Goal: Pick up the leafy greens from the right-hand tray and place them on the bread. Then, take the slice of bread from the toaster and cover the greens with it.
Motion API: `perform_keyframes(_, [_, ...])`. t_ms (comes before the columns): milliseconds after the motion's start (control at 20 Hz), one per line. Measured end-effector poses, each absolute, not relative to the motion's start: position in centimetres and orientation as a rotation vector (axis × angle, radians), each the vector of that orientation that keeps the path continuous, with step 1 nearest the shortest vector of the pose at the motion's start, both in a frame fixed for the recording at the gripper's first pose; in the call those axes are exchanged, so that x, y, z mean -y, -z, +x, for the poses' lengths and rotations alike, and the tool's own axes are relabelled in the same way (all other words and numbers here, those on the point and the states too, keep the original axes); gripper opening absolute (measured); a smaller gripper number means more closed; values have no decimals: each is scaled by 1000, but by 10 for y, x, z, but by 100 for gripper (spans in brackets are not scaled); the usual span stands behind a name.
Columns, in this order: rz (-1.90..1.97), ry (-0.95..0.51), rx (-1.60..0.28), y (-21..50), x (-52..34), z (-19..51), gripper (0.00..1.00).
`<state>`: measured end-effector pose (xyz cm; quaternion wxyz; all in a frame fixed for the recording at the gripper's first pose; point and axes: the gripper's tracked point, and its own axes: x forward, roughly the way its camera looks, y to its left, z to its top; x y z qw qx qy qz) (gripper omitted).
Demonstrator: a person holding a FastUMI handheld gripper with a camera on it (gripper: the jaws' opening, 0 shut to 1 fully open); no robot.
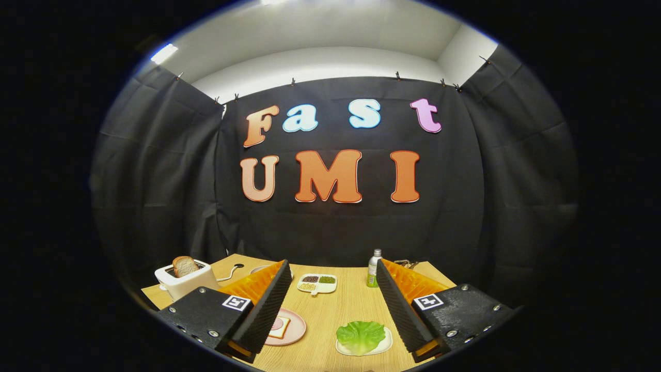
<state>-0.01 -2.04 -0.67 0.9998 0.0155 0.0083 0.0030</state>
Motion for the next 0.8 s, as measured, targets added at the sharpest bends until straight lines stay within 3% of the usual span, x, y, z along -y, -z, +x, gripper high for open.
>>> perform_keyframes(450, [-7,-5,-20,11,27,11,99])
perform_keyframes(800, [-28,6,-190,59,45,31,99])
